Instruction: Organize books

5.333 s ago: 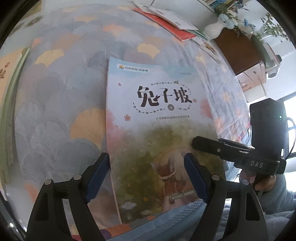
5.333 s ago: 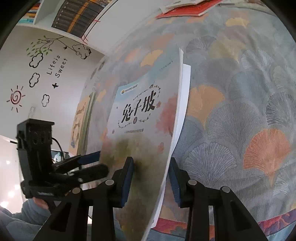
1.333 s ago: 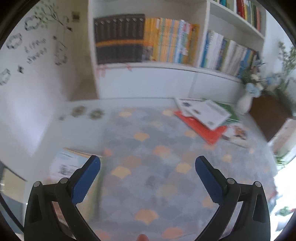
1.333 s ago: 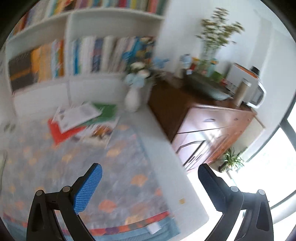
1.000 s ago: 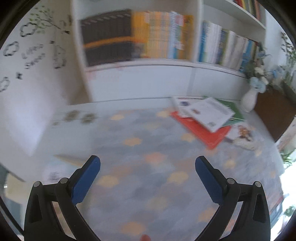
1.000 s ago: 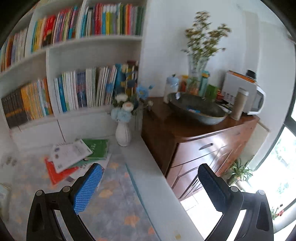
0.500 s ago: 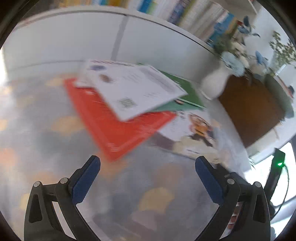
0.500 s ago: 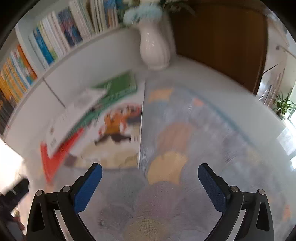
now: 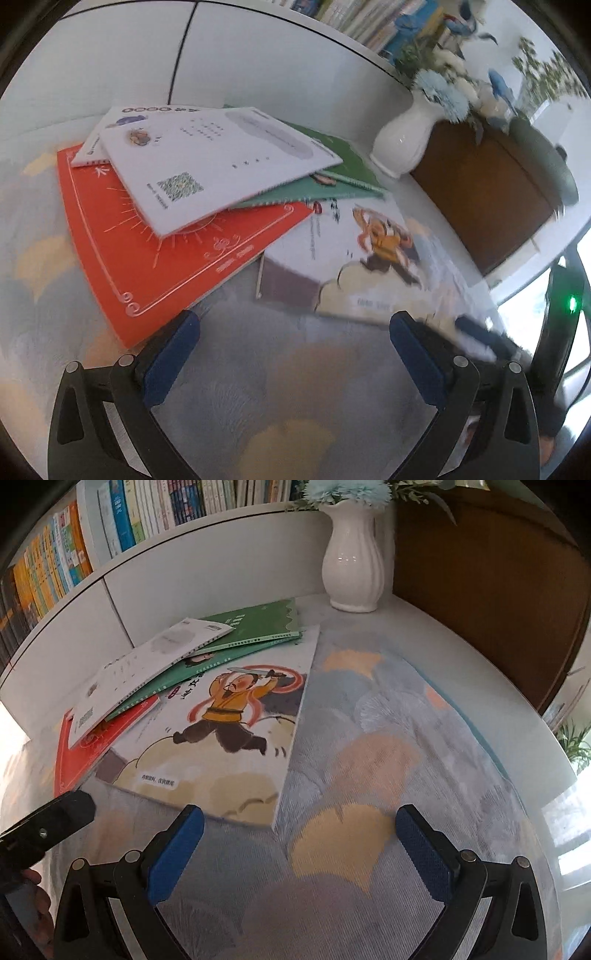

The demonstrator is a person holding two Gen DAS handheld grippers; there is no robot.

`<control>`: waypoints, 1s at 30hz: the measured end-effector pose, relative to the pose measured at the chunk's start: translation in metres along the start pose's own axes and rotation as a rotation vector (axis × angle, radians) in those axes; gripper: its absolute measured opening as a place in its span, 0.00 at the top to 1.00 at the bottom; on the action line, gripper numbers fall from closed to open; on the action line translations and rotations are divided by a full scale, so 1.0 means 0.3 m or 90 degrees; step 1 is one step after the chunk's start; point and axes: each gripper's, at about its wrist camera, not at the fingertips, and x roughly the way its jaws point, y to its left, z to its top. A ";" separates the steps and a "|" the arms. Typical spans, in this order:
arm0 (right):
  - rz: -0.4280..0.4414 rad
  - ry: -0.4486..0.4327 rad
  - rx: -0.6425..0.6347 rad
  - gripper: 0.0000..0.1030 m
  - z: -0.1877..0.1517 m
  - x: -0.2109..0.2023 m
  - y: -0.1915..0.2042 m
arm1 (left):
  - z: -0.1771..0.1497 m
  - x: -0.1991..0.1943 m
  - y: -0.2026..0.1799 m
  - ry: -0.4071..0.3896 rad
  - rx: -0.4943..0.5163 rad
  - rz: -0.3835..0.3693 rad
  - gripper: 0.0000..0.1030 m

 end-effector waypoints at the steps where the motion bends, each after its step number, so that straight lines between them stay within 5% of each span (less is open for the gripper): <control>1: 0.001 -0.001 -0.001 0.00 -0.001 -0.002 0.000 | 0.013 0.007 0.007 -0.001 -0.007 -0.015 0.01; 7: 0.020 -0.006 0.006 0.00 0.001 0.002 -0.004 | 0.062 0.033 0.039 0.016 -0.043 -0.100 0.02; 12: 0.040 -0.006 0.000 0.00 0.016 0.016 0.020 | 0.035 0.037 -0.012 0.024 0.032 -0.068 0.02; 17: 0.138 -0.008 -0.063 0.01 0.004 0.003 0.110 | 0.051 0.044 -0.011 0.029 -0.036 -0.099 0.04; 20: 0.107 0.001 -0.084 0.02 0.000 0.013 0.140 | 0.043 0.049 -0.029 0.030 -0.005 -0.084 0.04; 22: 0.139 -0.008 -0.042 0.03 0.005 0.007 0.105 | 0.043 0.051 -0.034 0.032 0.001 -0.079 0.04; 24: 0.184 -0.012 0.024 0.09 0.016 0.003 0.048 | 0.049 0.049 -0.022 0.034 -0.016 -0.088 0.04; 28: 0.215 -0.008 0.125 0.56 0.026 0.004 -0.061 | 0.042 0.050 -0.033 0.032 -0.002 -0.078 0.04; 30: 0.264 0.003 0.198 0.65 0.028 0.015 -0.121 | 0.034 0.053 -0.049 0.029 0.018 -0.062 0.04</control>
